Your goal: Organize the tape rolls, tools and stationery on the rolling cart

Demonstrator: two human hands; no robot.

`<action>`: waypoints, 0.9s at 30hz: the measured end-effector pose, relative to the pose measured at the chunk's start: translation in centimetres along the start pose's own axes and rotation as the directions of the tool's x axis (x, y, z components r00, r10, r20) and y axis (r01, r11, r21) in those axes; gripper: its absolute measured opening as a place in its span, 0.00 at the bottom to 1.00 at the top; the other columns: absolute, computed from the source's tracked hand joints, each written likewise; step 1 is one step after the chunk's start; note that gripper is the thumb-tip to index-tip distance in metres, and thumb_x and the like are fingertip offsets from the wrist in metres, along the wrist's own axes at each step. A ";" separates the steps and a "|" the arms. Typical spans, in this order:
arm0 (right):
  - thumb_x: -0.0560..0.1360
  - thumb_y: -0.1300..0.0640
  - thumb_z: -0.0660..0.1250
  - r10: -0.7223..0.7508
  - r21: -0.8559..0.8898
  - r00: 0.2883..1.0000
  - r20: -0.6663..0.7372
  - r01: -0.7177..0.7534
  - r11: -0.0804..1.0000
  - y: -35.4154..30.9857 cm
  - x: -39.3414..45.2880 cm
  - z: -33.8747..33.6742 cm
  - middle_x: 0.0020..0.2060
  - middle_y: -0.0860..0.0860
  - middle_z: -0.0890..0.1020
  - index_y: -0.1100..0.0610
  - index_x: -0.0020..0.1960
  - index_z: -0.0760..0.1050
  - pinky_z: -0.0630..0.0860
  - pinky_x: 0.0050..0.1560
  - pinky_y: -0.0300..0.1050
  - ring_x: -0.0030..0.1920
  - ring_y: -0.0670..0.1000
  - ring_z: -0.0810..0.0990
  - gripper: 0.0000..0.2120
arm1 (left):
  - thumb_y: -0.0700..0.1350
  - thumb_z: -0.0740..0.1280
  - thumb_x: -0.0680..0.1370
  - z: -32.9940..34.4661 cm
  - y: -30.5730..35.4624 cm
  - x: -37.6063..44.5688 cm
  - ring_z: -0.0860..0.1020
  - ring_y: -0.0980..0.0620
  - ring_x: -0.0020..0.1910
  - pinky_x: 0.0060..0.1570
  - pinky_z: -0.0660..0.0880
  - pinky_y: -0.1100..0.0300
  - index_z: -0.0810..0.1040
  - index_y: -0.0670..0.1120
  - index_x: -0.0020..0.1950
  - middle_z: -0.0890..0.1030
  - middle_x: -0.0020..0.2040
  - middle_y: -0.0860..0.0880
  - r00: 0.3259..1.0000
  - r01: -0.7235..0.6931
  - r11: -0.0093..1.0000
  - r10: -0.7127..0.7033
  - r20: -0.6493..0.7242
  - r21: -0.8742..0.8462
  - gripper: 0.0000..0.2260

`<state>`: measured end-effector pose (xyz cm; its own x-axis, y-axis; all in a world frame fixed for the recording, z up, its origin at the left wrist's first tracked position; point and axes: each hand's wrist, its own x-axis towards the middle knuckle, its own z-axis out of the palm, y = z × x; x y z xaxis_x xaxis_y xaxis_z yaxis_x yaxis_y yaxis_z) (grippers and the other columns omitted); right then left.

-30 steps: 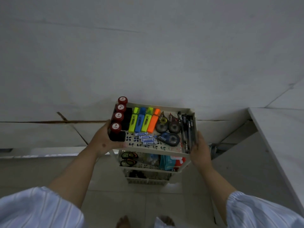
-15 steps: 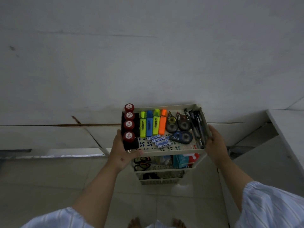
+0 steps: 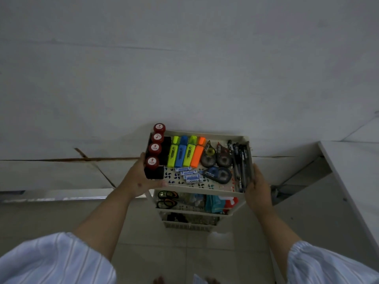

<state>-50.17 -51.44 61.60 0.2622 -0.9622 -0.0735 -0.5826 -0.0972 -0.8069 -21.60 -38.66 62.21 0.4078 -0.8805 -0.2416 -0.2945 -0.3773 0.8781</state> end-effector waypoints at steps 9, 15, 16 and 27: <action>0.76 0.72 0.52 -0.064 -0.068 0.998 0.016 0.065 0.996 -2.1 2.1 0.2 0.59 0.61 0.77 0.62 0.66 0.66 0.68 0.55 0.41 0.58 0.60 0.75 0.21 | 0.52 0.80 0.52 0.8 -1.4 -1.1 0.78 0.62 0.54 0.52 0.76 0.63 0.66 0.49 0.65 0.78 0.57 0.56 0.996 0.000 0.991 -0.013 -0.093 -0.136 0.45; 0.76 0.70 0.52 -0.046 -0.091 0.998 0.033 0.049 0.995 -2.3 2.3 0.0 0.58 0.62 0.77 0.60 0.66 0.66 0.65 0.49 0.39 0.56 0.61 0.76 0.20 | 0.39 0.81 0.59 0.9 -1.4 -0.6 0.77 0.68 0.52 0.43 0.75 0.74 0.66 0.47 0.65 0.77 0.56 0.55 0.994 -0.060 0.988 0.046 -0.098 -0.142 0.39; 0.77 0.70 0.51 -0.041 -0.093 0.998 0.040 0.045 0.995 -2.3 2.2 -0.1 0.58 0.62 0.77 0.60 0.66 0.65 0.66 0.49 0.40 0.56 0.61 0.76 0.19 | 0.39 0.80 0.59 0.9 -1.3 -0.6 0.77 0.69 0.51 0.42 0.75 0.75 0.65 0.46 0.65 0.77 0.56 0.55 0.995 -0.065 0.988 0.052 -0.091 -0.143 0.39; 0.78 0.58 0.55 0.060 -0.181 0.998 0.031 -0.054 0.982 -2.0 2.4 -0.3 0.50 0.64 0.79 0.61 0.56 0.70 0.73 0.46 0.50 0.47 0.60 0.77 0.10 | 0.40 0.78 0.63 0.3 0.9 -1.8 0.68 0.50 0.67 0.61 0.68 0.60 0.51 0.46 0.74 0.67 0.67 0.51 0.993 0.090 0.994 -0.095 -0.070 -0.068 0.48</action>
<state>-48.57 -53.62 63.25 0.2505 -0.9579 -0.1403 -0.7254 -0.0898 -0.6824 -22.90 -37.55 63.33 0.4931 -0.8186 -0.2947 -0.1972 -0.4351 0.8785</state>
